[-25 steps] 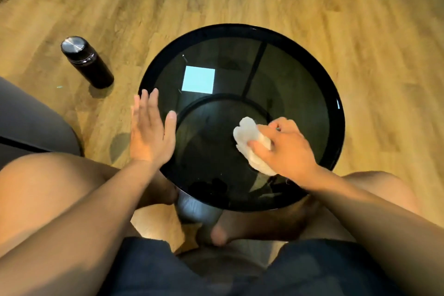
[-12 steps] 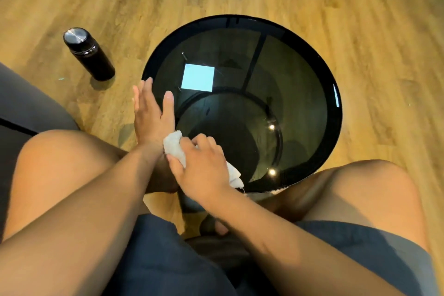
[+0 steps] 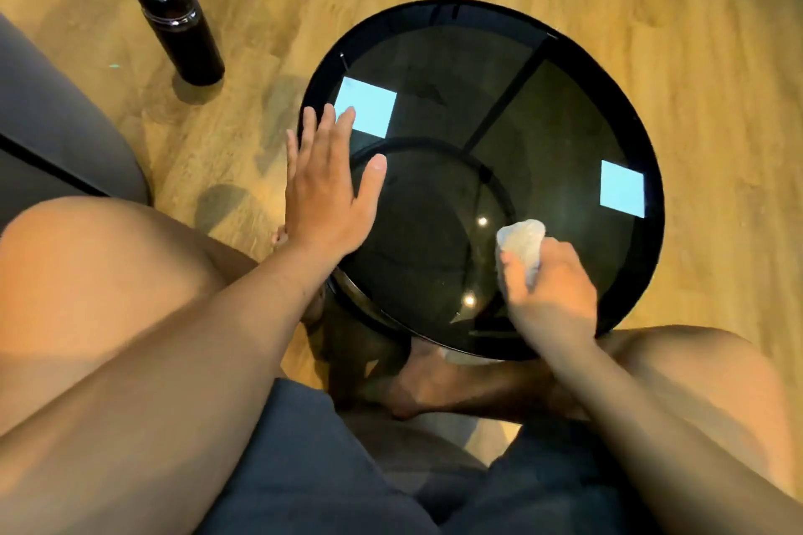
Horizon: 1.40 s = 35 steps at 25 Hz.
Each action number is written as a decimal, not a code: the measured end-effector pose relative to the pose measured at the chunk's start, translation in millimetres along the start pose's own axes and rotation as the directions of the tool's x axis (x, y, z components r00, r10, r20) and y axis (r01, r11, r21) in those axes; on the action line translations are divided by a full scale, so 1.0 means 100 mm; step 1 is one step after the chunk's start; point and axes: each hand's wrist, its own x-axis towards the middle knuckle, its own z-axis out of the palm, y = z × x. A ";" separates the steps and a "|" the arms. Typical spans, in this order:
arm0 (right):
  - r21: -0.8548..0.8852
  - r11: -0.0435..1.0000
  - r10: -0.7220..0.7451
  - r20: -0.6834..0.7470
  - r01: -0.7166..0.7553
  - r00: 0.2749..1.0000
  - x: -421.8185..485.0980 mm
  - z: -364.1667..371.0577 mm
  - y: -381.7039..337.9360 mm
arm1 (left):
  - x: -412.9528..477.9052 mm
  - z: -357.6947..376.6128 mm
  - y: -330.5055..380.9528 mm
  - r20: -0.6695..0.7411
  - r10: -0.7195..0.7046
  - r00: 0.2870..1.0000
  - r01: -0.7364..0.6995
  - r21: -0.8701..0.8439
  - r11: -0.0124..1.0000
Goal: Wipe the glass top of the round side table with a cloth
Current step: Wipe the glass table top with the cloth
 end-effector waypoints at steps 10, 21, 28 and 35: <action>-0.120 0.803 -0.580 0.060 0.583 0.812 -0.19 0.00 -0.13 | 0.01 0.01 -0.01 -0.011 0.014 1.000 -0.014 -0.041 0.999; 0.025 0.998 0.056 0.033 -0.057 0.998 0.59 0.05 -0.67 | 0.03 -0.01 -0.01 0.051 0.071 0.996 -0.070 -0.033 0.997; 0.022 0.890 -0.454 0.139 0.456 0.880 0.21 0.04 -0.87 | -0.01 -0.02 0.01 0.020 0.036 0.999 -0.032 -0.158 0.987; -0.155 0.969 0.184 -0.071 -0.194 0.980 1.36 -0.39 0.62 | 0.00 -0.01 0.01 0.031 0.001 1.000 0.003 -0.127 0.992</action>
